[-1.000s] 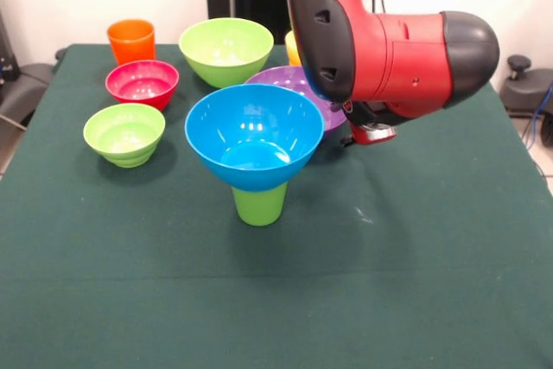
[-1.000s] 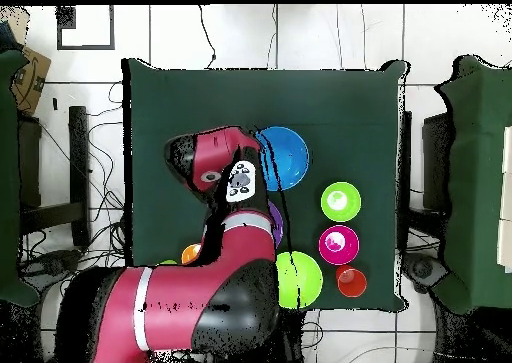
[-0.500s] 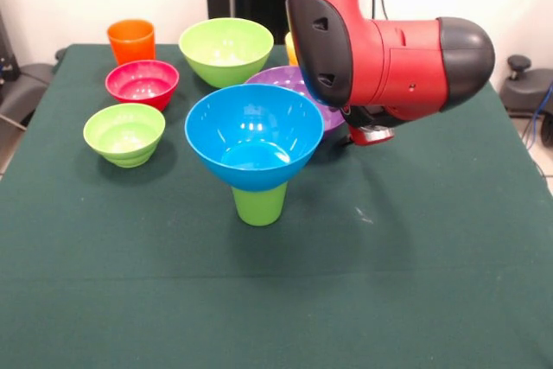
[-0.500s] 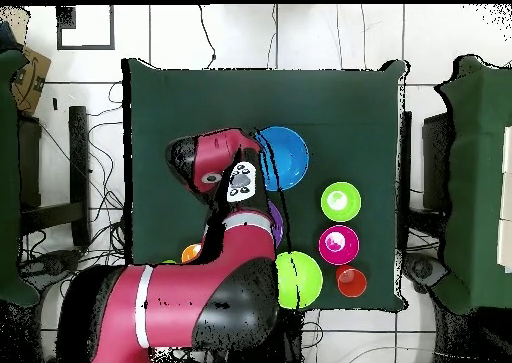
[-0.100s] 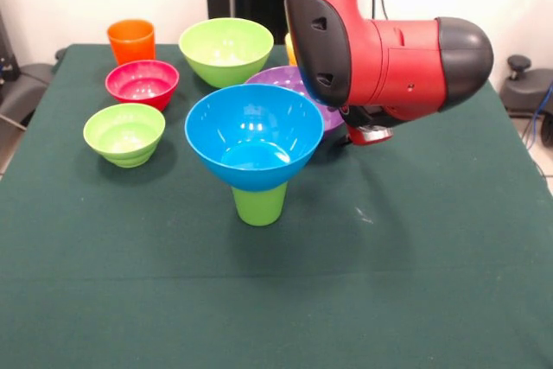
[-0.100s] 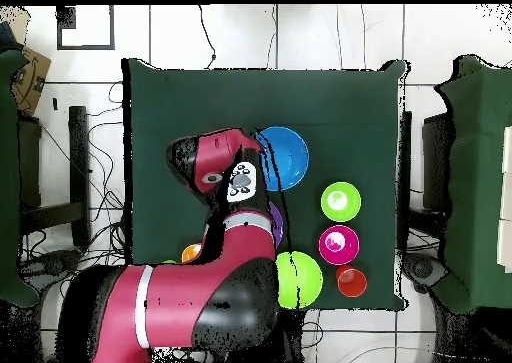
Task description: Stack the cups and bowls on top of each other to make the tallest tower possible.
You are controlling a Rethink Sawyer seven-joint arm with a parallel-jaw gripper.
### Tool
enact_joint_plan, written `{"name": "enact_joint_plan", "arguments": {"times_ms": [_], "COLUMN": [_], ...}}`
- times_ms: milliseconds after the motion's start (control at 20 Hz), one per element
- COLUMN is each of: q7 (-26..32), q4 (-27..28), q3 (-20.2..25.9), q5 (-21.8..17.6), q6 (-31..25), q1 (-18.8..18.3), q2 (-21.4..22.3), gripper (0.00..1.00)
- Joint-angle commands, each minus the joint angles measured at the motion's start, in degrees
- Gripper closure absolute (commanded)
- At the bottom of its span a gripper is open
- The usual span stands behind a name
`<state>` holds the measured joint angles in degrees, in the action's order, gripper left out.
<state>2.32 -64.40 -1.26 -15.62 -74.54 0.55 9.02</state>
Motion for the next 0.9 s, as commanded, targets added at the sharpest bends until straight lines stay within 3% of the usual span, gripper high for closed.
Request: {"name": "enact_joint_plan", "arguments": {"times_ms": [50,150,200,900], "q7": [-14.3,-14.4,-14.4,-14.2], "q4": [0.8,0.9,0.9,1.3], "q3": [2.7,2.8,2.8,2.9], "q5": [0.0,0.1,0.2,0.4], "q6": [0.9,1.0,1.1,1.2], "q1": [0.5,0.5,0.5,0.7], "q2": [-1.6,-1.6,-1.6,-1.7], "gripper": [0.0,0.0,1.0,1.0]}}
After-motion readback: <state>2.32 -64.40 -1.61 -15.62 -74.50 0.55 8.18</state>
